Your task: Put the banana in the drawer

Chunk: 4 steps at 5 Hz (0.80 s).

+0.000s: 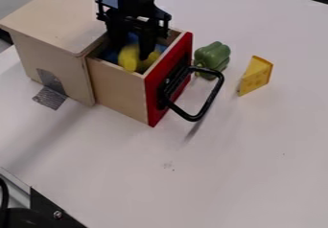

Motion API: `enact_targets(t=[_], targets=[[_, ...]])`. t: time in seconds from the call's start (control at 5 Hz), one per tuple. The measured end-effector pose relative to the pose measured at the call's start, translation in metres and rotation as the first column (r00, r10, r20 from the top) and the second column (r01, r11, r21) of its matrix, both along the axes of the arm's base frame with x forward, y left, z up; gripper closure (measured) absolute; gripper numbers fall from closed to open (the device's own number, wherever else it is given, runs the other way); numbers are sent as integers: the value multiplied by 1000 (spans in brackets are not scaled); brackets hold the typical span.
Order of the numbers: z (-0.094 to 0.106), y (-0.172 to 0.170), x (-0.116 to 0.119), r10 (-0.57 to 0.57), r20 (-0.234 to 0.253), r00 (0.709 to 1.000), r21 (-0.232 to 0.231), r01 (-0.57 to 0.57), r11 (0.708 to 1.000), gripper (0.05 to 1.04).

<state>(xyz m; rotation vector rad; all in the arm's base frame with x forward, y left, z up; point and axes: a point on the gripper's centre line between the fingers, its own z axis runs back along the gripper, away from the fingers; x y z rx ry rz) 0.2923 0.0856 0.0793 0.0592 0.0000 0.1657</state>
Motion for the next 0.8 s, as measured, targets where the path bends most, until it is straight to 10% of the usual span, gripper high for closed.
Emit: enact_targets(t=[0.2,0.8], targets=[[0,0,-1,8,-4,1000,-1,-8,1000,95],[71,-17,-2,-44,115,992,43,39,998,86]])
